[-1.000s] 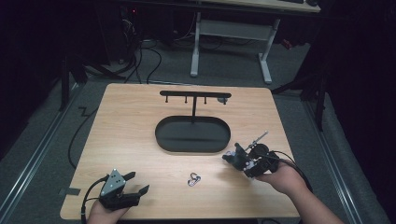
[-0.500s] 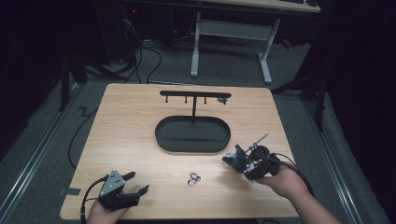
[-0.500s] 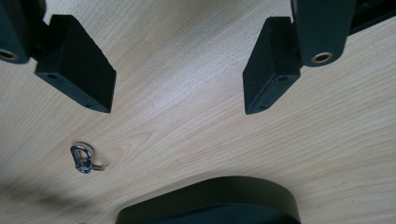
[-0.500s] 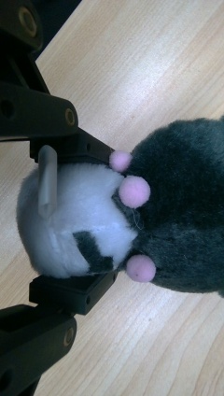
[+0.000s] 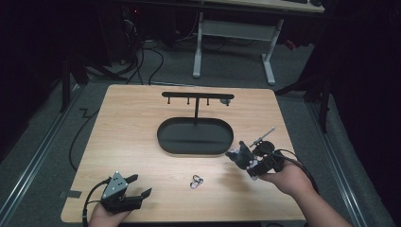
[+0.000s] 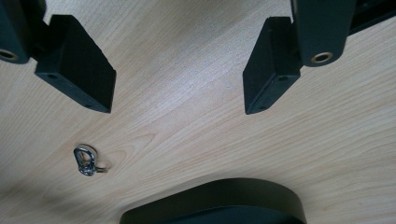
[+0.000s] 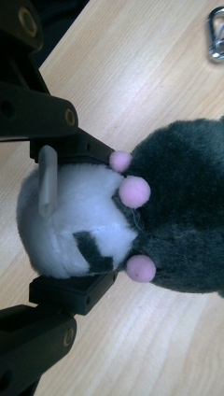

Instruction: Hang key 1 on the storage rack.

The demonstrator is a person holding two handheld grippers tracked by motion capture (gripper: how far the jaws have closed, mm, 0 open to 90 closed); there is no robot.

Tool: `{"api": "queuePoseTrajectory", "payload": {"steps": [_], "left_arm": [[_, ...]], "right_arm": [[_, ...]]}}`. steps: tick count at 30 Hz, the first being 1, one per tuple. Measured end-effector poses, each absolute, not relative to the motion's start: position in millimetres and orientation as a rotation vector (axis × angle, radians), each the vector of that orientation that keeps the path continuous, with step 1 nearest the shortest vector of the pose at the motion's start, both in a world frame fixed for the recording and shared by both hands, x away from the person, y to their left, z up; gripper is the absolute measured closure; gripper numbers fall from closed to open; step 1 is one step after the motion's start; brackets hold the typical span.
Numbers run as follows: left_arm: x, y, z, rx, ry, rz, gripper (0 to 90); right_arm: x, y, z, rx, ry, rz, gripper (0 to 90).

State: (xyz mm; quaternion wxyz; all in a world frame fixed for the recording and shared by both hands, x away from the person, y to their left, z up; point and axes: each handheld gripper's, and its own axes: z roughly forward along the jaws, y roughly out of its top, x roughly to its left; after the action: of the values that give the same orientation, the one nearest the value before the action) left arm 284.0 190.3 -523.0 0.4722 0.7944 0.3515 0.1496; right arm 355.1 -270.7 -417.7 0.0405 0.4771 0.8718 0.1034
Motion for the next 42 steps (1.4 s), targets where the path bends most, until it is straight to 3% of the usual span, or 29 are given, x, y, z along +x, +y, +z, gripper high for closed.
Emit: {"api": "queuePoseTrajectory", "payload": {"steps": [42], "left_arm": [[285, 193, -524, 1.946, 0.859, 0.348, 26.3]], "right_arm": [[432, -252, -335, 1.606, 2.591, 0.426, 47.3]]}}
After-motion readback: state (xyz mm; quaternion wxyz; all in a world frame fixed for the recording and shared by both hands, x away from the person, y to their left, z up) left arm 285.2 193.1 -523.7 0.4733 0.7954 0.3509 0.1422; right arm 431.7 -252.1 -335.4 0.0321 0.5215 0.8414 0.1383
